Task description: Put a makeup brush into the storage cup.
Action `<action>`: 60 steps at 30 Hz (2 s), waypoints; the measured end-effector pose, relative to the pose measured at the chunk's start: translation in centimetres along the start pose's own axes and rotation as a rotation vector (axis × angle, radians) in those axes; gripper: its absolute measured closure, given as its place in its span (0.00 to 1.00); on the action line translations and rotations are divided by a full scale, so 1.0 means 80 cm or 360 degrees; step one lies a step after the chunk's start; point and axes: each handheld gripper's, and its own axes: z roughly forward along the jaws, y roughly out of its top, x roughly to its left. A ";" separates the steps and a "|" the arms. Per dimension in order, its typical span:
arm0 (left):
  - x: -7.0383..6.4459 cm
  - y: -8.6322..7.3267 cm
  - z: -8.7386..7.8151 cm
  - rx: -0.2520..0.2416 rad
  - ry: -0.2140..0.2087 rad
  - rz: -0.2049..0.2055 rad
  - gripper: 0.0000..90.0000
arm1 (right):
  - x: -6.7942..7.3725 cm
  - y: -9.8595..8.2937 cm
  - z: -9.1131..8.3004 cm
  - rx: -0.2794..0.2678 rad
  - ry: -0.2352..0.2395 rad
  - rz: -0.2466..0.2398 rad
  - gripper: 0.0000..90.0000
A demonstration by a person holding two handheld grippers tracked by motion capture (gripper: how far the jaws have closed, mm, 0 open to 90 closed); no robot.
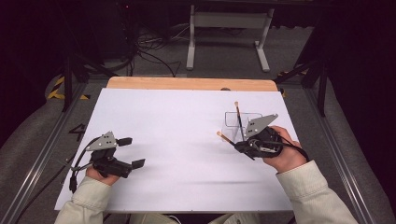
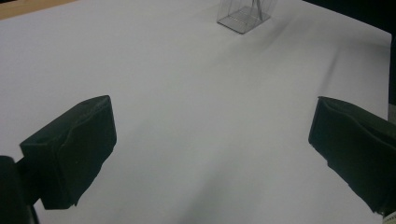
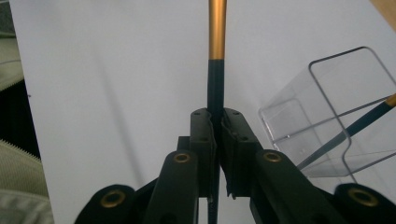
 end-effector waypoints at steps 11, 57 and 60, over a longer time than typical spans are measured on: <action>0.001 -0.005 0.001 -0.0075 0.0043 -0.0031 0.00 | -0.004 -0.002 -0.013 -0.0205 -0.0081 0.0074 0.93; 0.003 -0.006 -0.001 -0.0128 0.0056 -0.0020 0.00 | -0.027 -0.031 -0.022 -0.0973 -0.0369 0.0350 0.93; 0.003 -0.006 -0.001 -0.0128 0.0054 -0.0022 0.00 | -0.031 -0.035 -0.020 -0.1018 -0.0387 0.0358 0.93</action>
